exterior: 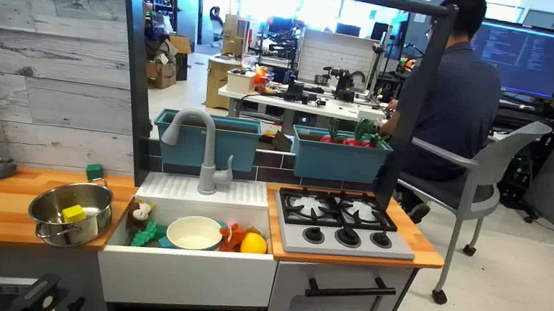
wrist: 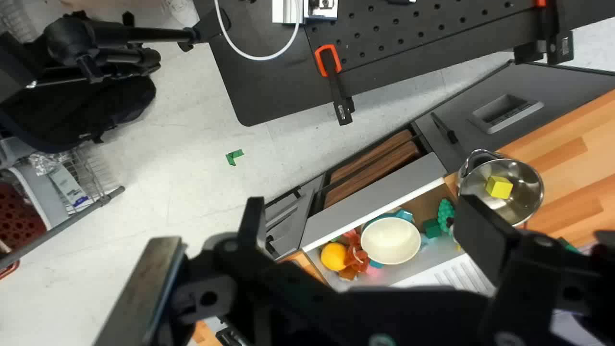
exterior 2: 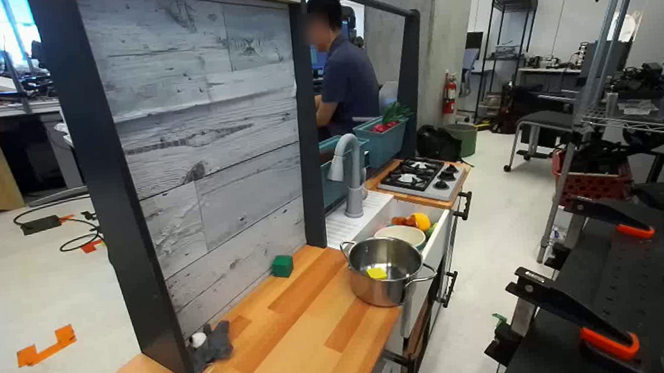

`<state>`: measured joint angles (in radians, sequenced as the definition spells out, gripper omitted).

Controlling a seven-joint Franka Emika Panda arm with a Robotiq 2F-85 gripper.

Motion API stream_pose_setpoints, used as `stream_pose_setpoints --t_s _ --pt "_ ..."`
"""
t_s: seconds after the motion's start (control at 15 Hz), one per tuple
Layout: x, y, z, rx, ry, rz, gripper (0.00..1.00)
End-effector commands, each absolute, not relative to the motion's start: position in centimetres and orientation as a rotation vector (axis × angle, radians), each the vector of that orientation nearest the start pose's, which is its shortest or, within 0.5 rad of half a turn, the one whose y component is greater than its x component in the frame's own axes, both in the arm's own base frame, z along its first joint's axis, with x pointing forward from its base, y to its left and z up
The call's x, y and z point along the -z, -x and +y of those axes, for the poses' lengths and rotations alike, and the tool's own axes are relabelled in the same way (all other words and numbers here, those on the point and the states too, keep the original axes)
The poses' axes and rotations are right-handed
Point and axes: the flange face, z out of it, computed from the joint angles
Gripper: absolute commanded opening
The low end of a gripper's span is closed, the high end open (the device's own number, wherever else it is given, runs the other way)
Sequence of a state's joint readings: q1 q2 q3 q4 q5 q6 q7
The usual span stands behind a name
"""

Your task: Move the pot

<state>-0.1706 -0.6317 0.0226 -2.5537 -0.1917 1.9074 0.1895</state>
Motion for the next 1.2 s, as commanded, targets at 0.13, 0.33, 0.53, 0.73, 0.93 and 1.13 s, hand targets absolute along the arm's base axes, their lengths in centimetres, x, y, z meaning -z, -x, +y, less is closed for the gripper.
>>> stream_pose_setpoints --t_s 0.13,0.33,0.53,0.73,0.93,1.13 --pt "-47.6 -35.0 -6.6 -0.019 3.303 0.461 1.00" --pt "-47.6 -35.0 -6.6 -0.019 3.303 0.461 1.00" --pt "-47.6 -35.0 -6.6 -0.019 3.303 0.461 1.00" --pt "-47.6 -35.0 -6.6 -0.019 3.303 0.461 1.00" --pt "-46.6 -35.7 -7.2 0.154 3.271 0.364 1.00" --pt "-45.0 -37.8 -6.9 0.232 3.291 0.272 1.00"
